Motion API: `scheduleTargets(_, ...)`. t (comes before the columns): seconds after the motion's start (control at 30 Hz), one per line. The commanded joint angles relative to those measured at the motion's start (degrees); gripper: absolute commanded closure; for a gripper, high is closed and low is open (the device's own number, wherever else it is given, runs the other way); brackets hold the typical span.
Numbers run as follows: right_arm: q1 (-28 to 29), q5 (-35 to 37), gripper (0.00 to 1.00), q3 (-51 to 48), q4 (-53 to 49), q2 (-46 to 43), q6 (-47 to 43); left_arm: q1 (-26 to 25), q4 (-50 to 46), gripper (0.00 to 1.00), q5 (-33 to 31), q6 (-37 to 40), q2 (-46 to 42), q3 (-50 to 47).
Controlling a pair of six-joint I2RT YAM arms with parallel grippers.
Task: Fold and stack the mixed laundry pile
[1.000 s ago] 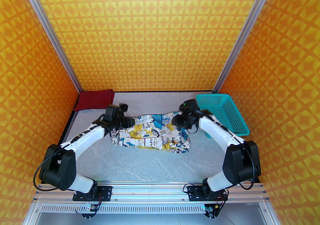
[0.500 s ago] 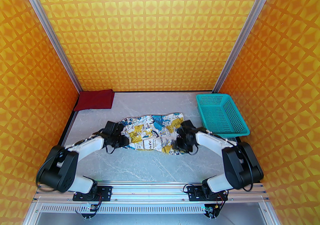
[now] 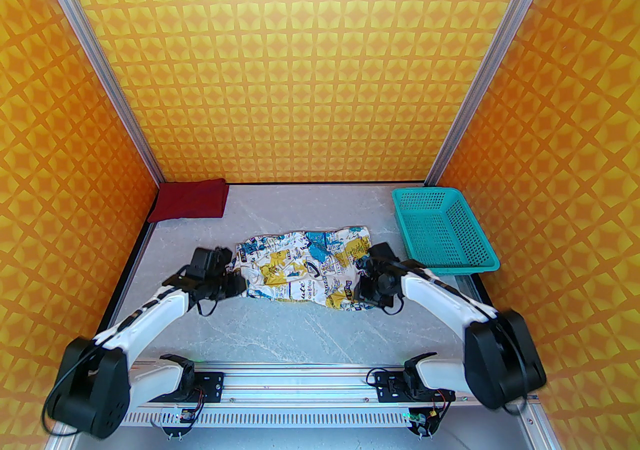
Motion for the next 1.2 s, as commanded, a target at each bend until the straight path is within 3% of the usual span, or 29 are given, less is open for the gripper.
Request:
scheduleTargets(0.0, 1.12, -1.72, 0.67, 4.28, -0.84, -0.63, 1.87, -3.54, -2.13, 0.85, 2.54, 1.96, 2.54, 6.84)
scheduleTargets(0.2, 6.89, -2.85, 0.69, 9.10, 6.77, 9.88, 4.31, -8.12, 4.59, 0.92, 3.16, 2.57, 17.18, 13.88)
scheduleTargets(0.37, 7.33, -2.32, 0.70, 8.46, 11.56, 17.82, 5.16, -6.61, 9.99, 0.93, 2.09, 2.07, 28.66, 17.69)
scheduleTargets(0.5, 7.30, 0.63, 0.69, 4.23, 10.89, 19.03, 3.94, -2.82, 13.53, 0.94, 0.65, -0.33, 32.57, 14.55)
scheduleTargets(0.7, 7.00, 7.43, 0.61, -2.66, 10.14, 16.40, 2.36, 1.18, 14.08, 0.94, 1.00, 1.09, 32.57, 8.97)
scheduleTargets(0.93, 7.26, 6.59, 0.50, 0.34, 9.69, 12.05, -1.83, 1.72, 9.43, 0.85, 1.75, 1.39, 22.89, 8.69)
scheduleTargets(1.17, 14.44, 10.40, 0.43, 6.25, 12.78, 6.73, -11.78, 7.54, 6.24, 0.76, 2.96, 2.04, 11.64, 4.80)
